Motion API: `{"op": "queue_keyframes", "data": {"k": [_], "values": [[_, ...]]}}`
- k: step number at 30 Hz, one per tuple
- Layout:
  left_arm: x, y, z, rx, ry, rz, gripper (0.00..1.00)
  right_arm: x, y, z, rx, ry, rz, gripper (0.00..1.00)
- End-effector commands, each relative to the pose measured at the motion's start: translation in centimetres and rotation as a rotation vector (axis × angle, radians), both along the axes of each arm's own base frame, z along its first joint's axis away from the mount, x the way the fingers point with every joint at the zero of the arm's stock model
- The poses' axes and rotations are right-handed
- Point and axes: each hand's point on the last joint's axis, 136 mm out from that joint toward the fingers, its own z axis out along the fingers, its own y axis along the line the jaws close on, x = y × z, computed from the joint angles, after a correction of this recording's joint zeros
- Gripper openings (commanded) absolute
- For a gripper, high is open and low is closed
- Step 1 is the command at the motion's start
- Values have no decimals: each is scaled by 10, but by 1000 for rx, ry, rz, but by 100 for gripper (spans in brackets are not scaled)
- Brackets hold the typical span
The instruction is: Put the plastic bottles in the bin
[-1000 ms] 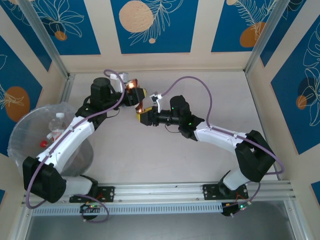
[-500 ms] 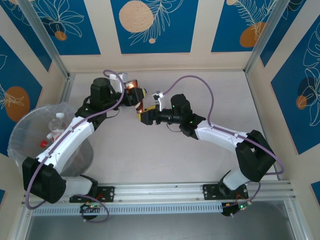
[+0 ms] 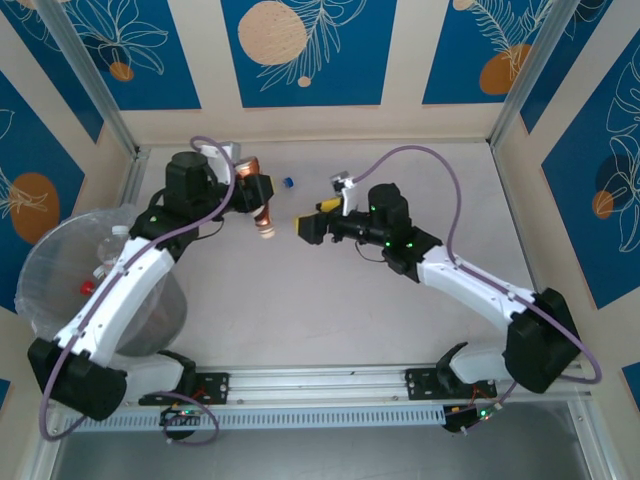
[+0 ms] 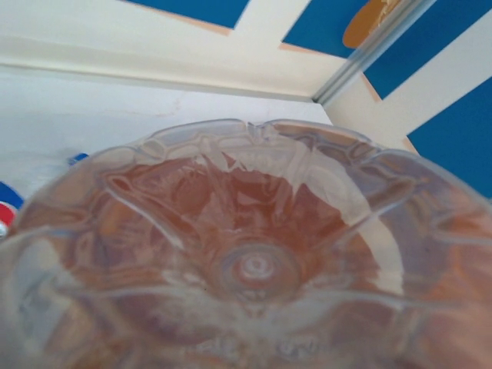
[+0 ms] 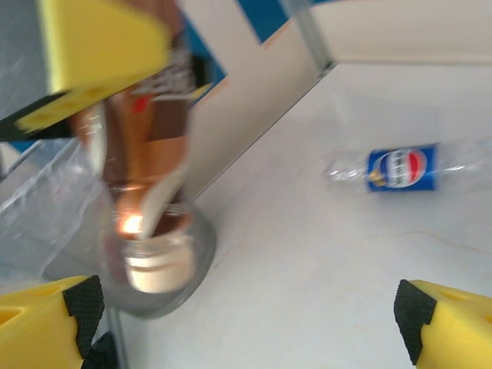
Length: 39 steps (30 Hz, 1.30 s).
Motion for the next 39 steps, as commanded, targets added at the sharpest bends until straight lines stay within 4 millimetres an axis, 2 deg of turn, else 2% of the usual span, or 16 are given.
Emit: {"op": "queue_keyframes", "data": {"k": [1, 5, 9, 13, 17, 21, 26, 34, 39], "values": [[-19, 40, 13, 91, -15, 114, 60, 25, -43, -23, -89, 42, -244, 100], [-37, 78, 20, 136, -1, 235, 60, 43, -75, -36, -97, 99, -411, 100], [-61, 112, 39, 196, -12, 337, 60, 53, -85, -47, -77, 168, -456, 99], [-81, 143, 54, 284, -14, 428, 60, 58, -80, -56, -65, 215, -432, 100], [-95, 174, 59, 365, -7, 539, 60, 63, -74, -60, -57, 234, -415, 100], [-107, 204, 62, 443, 2, 657, 59, 67, -68, -58, -45, 237, -396, 99], [-131, 248, 71, 544, -7, 875, 59, 69, -62, -55, -44, 238, -365, 99], [-167, 292, 86, 711, -56, 1117, 59, 65, -57, -61, -31, 281, -339, 100], [-181, 320, 77, 917, 24, 1277, 60, 62, -57, -62, -31, 294, -335, 99]]}}
